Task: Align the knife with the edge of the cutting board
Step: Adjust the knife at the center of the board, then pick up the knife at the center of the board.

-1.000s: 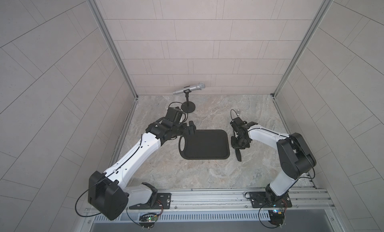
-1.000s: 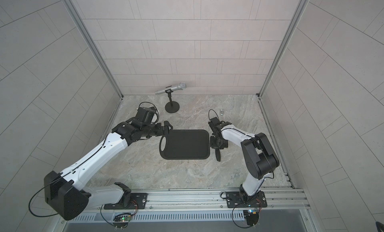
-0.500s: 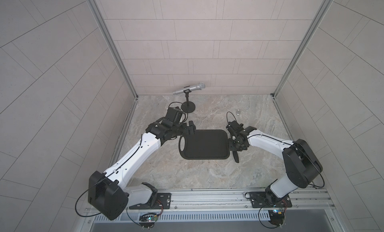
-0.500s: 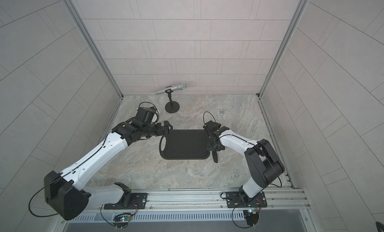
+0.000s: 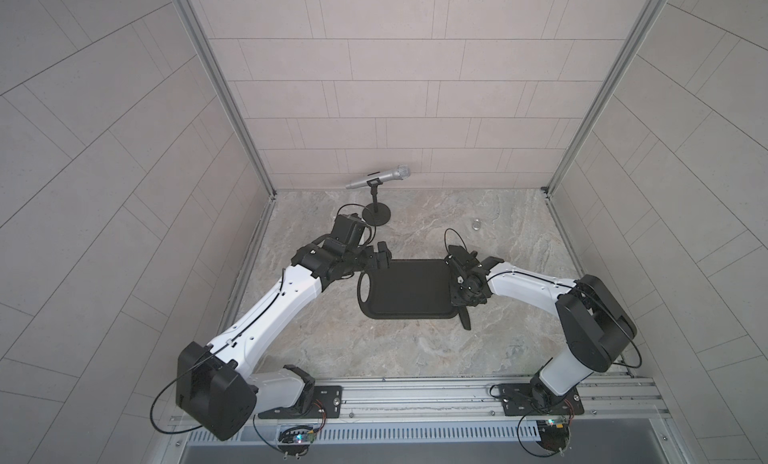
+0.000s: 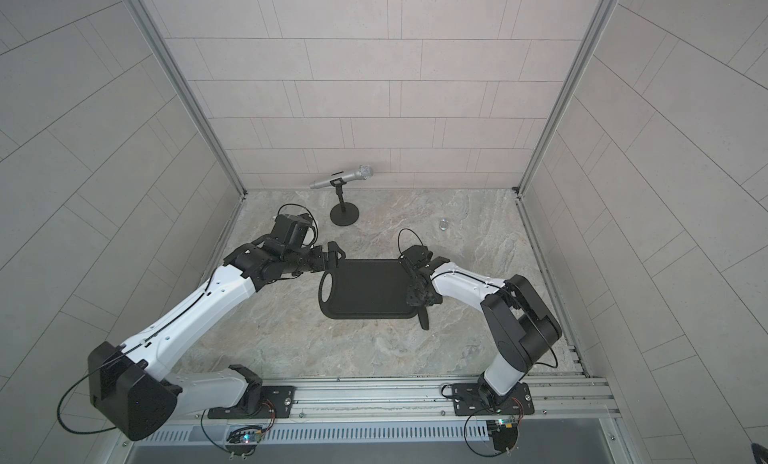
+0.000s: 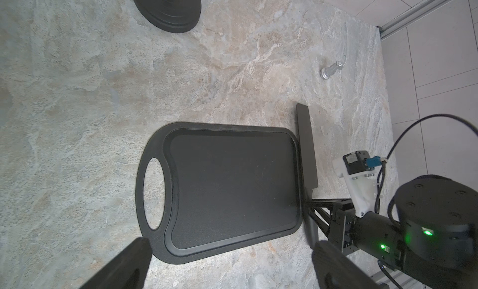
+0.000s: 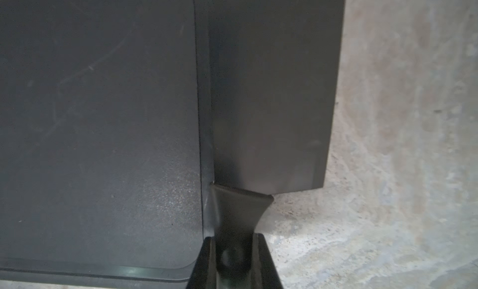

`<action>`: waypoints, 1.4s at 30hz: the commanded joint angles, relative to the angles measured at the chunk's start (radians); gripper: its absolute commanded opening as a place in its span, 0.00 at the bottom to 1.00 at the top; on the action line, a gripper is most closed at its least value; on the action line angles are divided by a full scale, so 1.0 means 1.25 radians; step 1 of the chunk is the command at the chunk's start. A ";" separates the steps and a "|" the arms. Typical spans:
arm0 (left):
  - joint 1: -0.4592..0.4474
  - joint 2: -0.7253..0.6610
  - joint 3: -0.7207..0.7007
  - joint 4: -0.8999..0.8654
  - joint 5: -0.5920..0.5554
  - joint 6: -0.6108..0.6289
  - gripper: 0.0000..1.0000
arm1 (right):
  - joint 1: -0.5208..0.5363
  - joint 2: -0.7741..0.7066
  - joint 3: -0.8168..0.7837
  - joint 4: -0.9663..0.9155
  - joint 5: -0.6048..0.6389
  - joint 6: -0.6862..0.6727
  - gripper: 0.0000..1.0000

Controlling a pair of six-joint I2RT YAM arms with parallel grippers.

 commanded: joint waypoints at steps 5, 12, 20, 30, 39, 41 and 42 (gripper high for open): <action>-0.005 -0.021 0.005 -0.002 -0.005 0.014 1.00 | 0.004 0.044 -0.007 -0.006 -0.034 0.002 0.04; -0.005 -0.022 0.005 -0.002 -0.003 0.013 1.00 | 0.004 0.034 -0.008 -0.023 -0.044 -0.016 0.35; -0.005 -0.023 0.005 -0.002 -0.007 0.014 1.00 | 0.004 -0.009 -0.031 -0.043 -0.073 -0.034 0.48; -0.005 -0.023 0.004 -0.002 -0.005 0.013 1.00 | 0.004 -0.047 -0.085 -0.036 -0.120 -0.040 0.46; -0.005 -0.024 0.004 -0.001 -0.010 0.013 1.00 | 0.004 -0.026 -0.102 -0.011 -0.113 -0.041 0.18; -0.005 -0.024 0.005 0.000 -0.009 0.014 1.00 | 0.004 -0.037 -0.107 -0.007 -0.104 -0.038 0.07; -0.005 -0.024 0.004 -0.001 -0.008 0.013 1.00 | 0.003 -0.043 -0.109 -0.006 -0.103 -0.038 0.01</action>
